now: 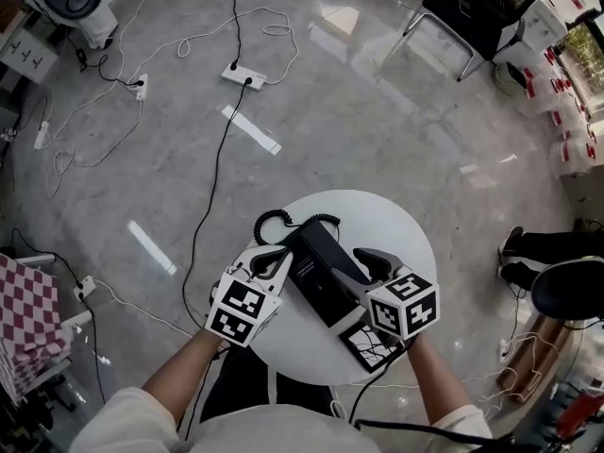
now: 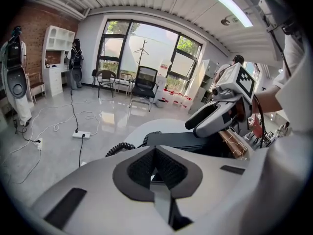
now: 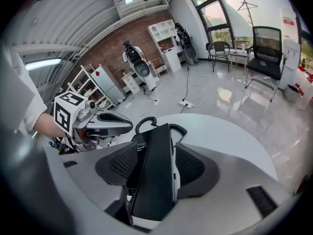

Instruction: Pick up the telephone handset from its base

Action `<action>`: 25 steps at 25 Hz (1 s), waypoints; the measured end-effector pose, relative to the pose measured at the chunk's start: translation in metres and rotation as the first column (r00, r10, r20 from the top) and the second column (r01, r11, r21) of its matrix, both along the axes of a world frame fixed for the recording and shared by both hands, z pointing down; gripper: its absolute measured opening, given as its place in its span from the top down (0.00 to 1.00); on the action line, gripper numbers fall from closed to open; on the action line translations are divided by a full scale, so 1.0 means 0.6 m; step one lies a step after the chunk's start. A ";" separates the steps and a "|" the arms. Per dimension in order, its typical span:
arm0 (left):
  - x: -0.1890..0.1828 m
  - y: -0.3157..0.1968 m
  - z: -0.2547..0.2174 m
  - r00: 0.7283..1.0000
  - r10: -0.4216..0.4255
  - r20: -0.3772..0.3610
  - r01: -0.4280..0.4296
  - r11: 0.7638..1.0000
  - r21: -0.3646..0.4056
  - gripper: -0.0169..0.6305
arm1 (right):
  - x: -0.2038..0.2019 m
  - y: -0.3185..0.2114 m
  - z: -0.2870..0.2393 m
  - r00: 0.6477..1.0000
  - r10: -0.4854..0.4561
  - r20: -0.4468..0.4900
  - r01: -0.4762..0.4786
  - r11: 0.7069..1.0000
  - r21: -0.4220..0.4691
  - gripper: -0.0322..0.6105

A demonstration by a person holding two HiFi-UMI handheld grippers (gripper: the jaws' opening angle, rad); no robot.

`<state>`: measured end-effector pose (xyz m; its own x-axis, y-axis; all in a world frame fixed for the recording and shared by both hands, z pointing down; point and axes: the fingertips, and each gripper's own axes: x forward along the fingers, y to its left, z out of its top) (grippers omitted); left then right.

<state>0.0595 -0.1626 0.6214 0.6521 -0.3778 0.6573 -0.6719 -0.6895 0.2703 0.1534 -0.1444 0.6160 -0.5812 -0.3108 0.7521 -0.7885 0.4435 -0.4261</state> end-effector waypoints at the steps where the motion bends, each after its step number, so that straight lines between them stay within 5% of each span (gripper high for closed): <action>1: -0.004 -0.001 0.001 1.000 -0.007 0.001 0.007 1.000 0.000 0.96 | -0.003 0.002 0.006 1.000 -0.019 -0.001 0.019 1.000 -0.017 0.55; 15: -0.036 -0.028 0.015 0.995 -0.091 -0.029 0.091 0.996 -0.017 0.96 | -0.015 0.012 0.050 0.989 -0.147 -0.005 0.143 0.972 -0.185 0.54; 25: -0.046 -0.045 0.019 0.993 -0.116 -0.036 0.115 0.993 -0.021 0.96 | -0.023 0.018 0.046 0.988 -0.155 0.014 0.154 0.965 -0.214 0.59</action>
<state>0.0317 -0.1896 0.6325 0.6290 -0.4394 0.6413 -0.7359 -0.6025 0.3089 0.1393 -0.1336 0.6437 -0.6070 -0.0492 0.7931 -0.7191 0.4588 -0.5219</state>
